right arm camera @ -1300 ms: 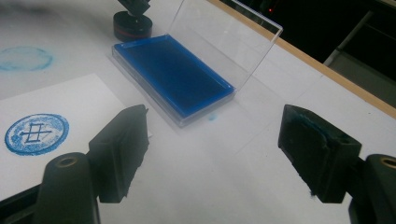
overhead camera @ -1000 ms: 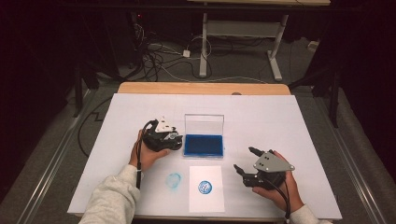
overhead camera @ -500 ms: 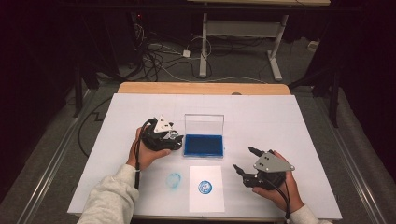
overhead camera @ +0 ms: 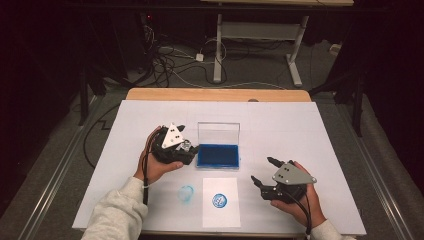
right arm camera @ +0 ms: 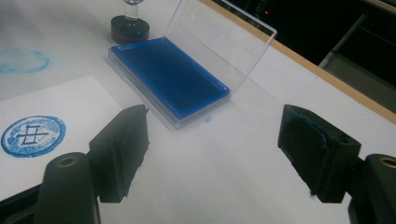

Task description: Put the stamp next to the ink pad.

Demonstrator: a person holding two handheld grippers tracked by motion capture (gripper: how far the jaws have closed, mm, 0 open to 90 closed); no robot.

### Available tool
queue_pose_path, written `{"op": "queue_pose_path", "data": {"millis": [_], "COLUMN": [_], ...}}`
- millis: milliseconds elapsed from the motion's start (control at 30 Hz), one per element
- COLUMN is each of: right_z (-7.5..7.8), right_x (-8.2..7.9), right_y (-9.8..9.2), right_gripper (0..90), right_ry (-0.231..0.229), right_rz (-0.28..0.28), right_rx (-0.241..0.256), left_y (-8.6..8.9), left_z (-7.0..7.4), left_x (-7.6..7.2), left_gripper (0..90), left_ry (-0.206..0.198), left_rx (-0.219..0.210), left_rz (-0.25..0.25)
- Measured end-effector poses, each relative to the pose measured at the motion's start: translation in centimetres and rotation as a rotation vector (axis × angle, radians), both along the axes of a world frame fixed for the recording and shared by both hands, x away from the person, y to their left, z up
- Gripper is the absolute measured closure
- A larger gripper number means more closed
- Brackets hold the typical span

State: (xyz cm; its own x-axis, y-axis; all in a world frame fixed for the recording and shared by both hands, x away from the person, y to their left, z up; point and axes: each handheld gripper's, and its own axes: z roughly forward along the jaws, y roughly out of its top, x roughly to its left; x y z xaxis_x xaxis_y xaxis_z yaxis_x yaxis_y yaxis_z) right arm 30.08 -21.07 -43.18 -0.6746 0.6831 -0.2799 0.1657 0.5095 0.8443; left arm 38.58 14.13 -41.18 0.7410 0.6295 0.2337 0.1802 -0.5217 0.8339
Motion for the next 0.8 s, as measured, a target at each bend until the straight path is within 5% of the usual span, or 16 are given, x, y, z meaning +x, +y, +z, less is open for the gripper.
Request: {"op": "queue_pose_path", "data": {"millis": [433,567,800], "right_z": [0.1,0.2,0.3], "right_x": [-0.1,-0.2,-0.3], "right_y": [-0.2,-0.3,-0.3], "right_gripper": [24.6,24.6,24.6], "right_ry": [-0.009,-0.020,-0.023], "right_rz": [-0.006,-0.013,-0.015], "right_rx": [0.001,-0.003,0.002], "left_y": [-0.3,-0.2,-0.2], "left_z": [0.8,1.2,1.7], "left_x": [-1.1,-1.7,-2.8], "left_gripper": [16.1,16.1,16.2], "left_ry": [-0.009,-0.052,-0.063], "left_rx": [0.003,-0.007,-0.021], "left_rz": [-0.028,-0.025,-0.064]}}
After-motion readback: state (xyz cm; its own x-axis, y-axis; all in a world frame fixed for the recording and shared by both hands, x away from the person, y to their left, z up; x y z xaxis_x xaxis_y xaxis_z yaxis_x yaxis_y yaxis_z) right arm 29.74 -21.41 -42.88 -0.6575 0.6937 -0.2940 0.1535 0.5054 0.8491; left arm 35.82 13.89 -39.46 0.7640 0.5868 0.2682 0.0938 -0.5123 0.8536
